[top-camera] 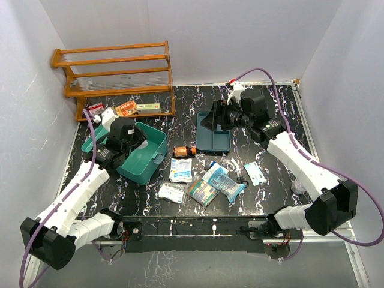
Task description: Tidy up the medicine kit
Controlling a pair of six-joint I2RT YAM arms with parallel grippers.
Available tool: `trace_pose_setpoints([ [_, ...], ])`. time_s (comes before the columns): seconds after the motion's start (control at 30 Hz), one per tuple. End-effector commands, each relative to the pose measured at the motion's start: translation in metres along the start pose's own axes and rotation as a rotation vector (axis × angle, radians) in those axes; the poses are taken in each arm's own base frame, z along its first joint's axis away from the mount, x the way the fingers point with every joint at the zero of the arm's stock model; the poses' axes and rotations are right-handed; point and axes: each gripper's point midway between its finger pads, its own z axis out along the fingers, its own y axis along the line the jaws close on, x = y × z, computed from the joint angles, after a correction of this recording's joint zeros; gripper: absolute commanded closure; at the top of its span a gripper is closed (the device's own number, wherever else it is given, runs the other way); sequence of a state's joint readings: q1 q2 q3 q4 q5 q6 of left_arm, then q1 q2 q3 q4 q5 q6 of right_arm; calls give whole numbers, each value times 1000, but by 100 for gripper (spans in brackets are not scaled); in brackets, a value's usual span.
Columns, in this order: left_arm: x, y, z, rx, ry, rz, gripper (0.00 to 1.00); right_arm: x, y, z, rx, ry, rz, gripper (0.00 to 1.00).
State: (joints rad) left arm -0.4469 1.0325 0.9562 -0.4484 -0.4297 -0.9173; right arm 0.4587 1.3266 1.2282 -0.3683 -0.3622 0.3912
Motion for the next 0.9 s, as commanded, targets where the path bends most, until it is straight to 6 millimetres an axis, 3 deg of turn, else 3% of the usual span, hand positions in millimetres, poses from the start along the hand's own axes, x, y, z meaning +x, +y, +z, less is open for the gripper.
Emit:
trace_pose_setpoints([
  [0.0, 10, 17, 8, -128, 0, -236, 70, -21, 10, -2, -23, -100, 55, 34],
  [0.37, 32, 15, 57, -235, 6, -356, 69, -5, 2, 0, 0, -77, 112, 35],
  [0.87, 66, 16, 105, -276, 58, -296, 65, 6, -3, 21, 4, 5, 162, 35],
])
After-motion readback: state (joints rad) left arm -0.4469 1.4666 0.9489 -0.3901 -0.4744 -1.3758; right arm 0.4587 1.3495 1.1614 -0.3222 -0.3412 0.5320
